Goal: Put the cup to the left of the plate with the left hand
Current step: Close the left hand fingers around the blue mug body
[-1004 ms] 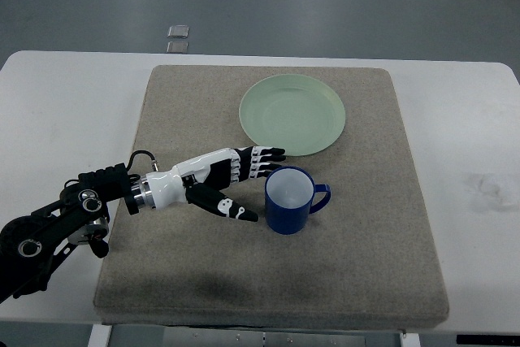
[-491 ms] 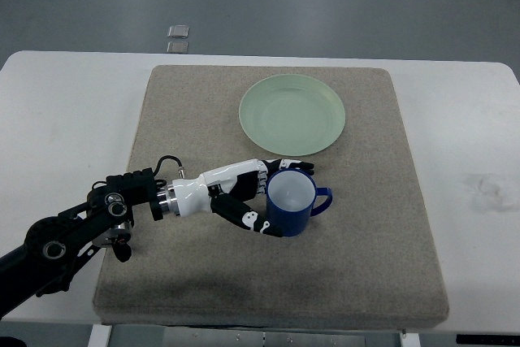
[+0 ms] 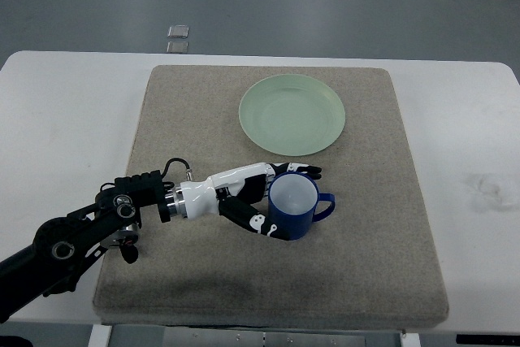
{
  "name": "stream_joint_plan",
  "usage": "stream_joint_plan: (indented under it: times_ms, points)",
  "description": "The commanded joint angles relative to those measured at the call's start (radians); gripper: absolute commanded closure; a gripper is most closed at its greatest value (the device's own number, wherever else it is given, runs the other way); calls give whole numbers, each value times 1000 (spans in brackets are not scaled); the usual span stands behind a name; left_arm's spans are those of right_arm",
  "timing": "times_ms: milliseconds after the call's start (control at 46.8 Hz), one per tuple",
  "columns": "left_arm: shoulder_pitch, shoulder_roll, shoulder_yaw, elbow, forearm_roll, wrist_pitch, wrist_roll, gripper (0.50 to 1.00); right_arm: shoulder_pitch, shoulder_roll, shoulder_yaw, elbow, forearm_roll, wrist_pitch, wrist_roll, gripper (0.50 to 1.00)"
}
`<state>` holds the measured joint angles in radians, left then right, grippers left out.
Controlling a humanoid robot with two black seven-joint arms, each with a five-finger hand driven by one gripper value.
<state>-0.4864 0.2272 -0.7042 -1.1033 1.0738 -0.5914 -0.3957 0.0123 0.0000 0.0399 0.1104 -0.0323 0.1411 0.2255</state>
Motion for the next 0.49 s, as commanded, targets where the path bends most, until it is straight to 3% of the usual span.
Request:
stream_joint_plan:
  times_ms: [0, 150, 470]
  points:
    - [0, 0, 0, 0, 0, 15, 0, 516, 0, 0, 0, 0, 2, 0, 0, 568]
    - [0, 0, 0, 0, 0, 22, 0, 529, 0, 0, 0, 0, 0, 0, 0, 568]
    - [-1, 0, 0, 0, 0, 24, -2, 626, 0, 0, 0, 0, 0, 0, 0, 568]
